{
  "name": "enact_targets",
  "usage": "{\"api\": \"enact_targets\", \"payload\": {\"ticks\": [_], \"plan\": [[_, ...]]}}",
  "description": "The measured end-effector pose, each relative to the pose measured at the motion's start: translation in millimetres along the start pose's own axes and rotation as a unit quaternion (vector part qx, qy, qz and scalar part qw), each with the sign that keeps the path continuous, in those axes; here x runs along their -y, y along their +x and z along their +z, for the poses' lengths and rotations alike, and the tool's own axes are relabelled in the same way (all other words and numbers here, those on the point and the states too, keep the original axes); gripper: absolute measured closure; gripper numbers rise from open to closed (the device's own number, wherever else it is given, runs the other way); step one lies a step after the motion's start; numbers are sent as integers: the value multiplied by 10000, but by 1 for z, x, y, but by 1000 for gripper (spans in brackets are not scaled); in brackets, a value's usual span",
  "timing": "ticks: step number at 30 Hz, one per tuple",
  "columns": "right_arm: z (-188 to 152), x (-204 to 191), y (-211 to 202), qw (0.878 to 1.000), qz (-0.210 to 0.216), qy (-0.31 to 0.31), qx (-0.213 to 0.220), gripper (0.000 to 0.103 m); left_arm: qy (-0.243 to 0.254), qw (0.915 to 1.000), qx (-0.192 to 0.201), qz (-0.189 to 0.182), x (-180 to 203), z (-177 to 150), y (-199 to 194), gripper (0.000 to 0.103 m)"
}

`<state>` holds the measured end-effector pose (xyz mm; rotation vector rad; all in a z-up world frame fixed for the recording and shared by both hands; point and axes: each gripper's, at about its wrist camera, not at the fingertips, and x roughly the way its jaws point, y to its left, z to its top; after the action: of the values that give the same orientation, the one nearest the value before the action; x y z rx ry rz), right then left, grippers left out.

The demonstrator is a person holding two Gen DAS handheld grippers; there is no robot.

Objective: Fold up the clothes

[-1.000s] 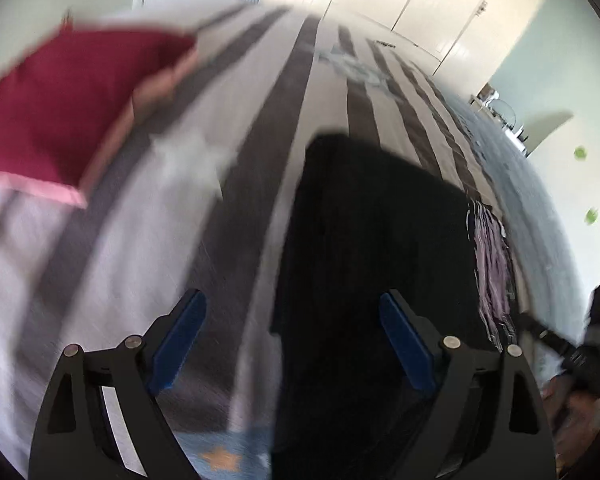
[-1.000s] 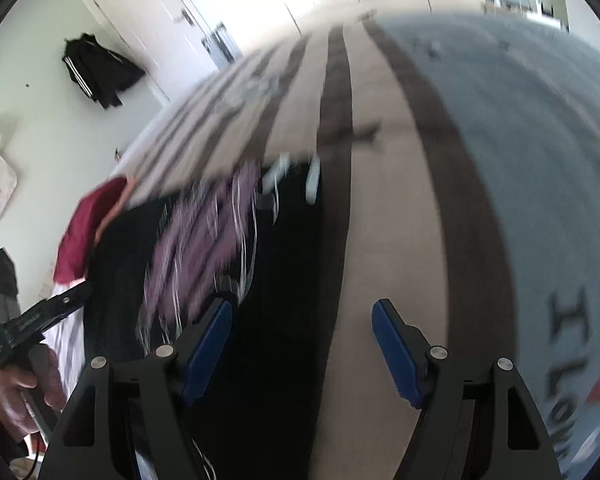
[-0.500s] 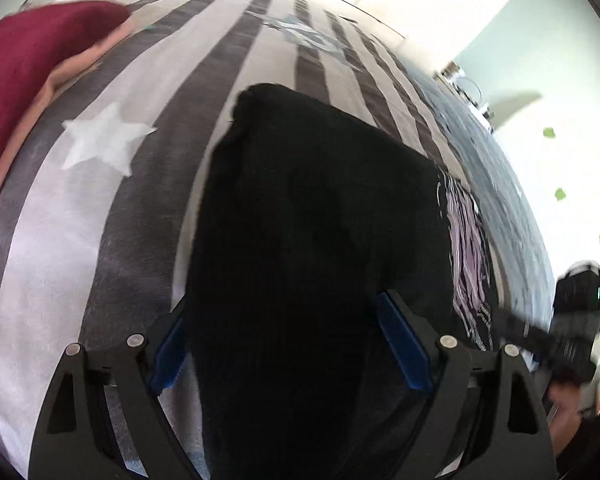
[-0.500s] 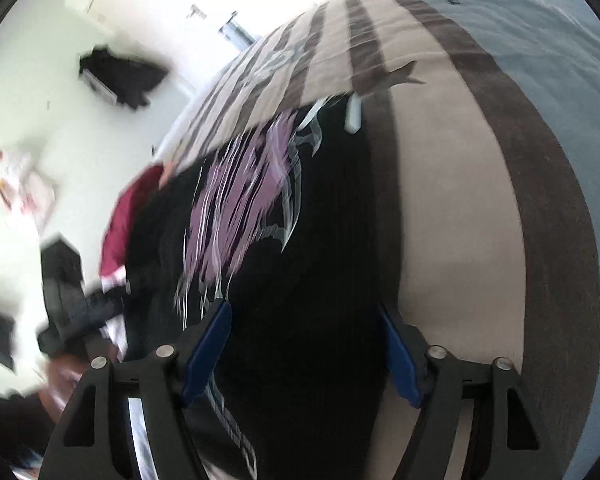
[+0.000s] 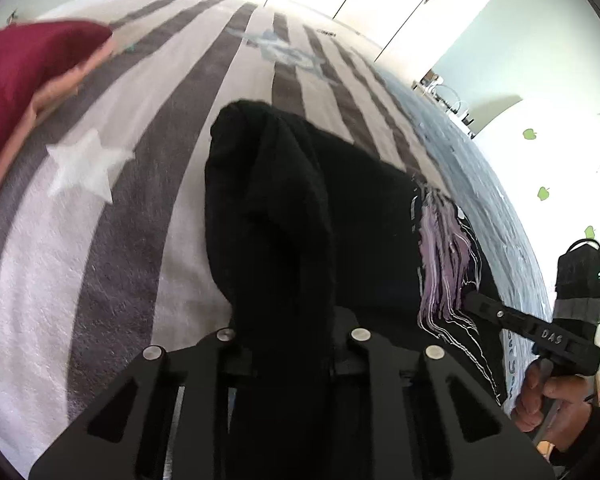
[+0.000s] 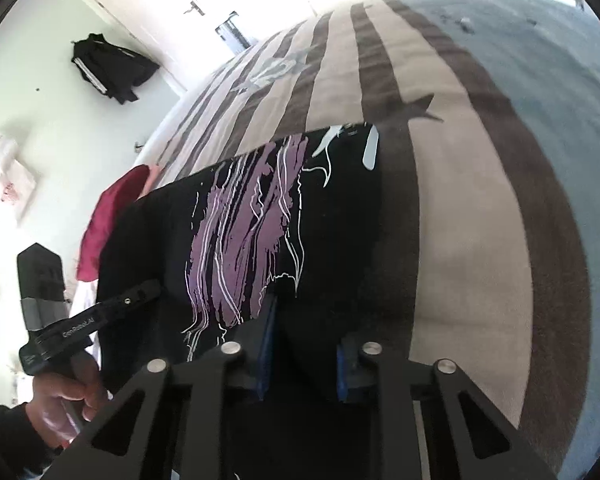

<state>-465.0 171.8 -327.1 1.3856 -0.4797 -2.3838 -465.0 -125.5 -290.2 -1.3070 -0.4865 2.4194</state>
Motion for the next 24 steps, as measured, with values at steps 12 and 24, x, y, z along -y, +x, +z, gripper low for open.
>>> {"api": "enact_targets", "payload": {"ticks": [12,24], "plan": [[57,-139,-40,9957,158,-439,802,90,112,9963,852,80,-52,91,-131,86],[111,-336,133,9907,977,-601,732,90,394,9866,958,1258,-238,178,-181,86]]}}
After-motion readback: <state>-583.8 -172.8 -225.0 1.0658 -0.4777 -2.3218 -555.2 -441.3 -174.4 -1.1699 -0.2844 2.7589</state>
